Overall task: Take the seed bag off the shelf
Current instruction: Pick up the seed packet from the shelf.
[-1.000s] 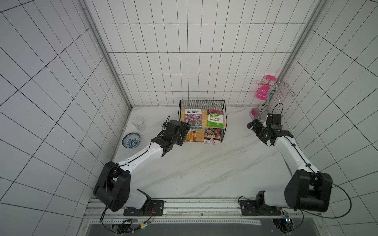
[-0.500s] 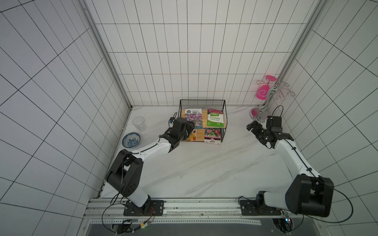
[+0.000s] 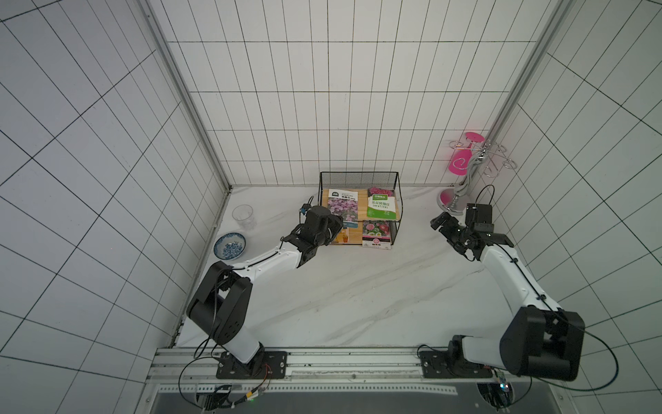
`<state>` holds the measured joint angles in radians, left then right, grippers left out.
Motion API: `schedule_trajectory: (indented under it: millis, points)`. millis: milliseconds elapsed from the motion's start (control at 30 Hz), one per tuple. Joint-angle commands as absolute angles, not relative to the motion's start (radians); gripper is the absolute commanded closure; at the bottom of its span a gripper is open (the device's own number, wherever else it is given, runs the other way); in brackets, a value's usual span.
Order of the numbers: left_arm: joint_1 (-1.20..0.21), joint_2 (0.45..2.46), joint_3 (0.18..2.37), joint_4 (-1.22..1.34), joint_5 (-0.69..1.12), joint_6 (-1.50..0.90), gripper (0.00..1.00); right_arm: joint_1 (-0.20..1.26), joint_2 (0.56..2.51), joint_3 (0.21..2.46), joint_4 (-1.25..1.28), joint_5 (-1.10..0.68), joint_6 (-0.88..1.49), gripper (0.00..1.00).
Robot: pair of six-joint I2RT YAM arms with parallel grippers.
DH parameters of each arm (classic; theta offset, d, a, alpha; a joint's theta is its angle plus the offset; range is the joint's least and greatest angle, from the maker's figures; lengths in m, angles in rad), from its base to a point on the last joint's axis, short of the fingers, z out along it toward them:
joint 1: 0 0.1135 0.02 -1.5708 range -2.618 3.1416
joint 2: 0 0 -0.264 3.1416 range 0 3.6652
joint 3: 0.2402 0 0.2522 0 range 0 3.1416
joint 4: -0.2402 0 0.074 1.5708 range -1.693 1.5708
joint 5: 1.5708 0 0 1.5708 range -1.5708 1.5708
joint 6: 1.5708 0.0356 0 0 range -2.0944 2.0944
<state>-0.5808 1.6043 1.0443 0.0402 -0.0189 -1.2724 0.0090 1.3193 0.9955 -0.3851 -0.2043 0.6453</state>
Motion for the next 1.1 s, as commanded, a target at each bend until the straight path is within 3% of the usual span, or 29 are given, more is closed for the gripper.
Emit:
schedule_trajectory:
  millis: [0,200,533,1067]
  points:
    - [-0.584,1.575,1.062,0.024,-0.029,-1.236,0.8,0.018,1.295,0.961,-0.368,-0.21,0.633,0.01]
    - [-0.591,1.563,1.062,0.02,-0.015,-1.241,0.84,0.019,1.281,0.95,-0.37,-0.21,0.63,0.02]
    - [-0.601,1.498,1.012,-0.001,0.012,-1.227,1.0,0.02,1.251,0.918,-0.371,-0.206,0.625,0.01]
    - [-0.6,1.34,1.035,-0.259,0.241,-1.011,1.0,0.021,1.226,0.894,-0.383,-0.213,0.614,0.02]
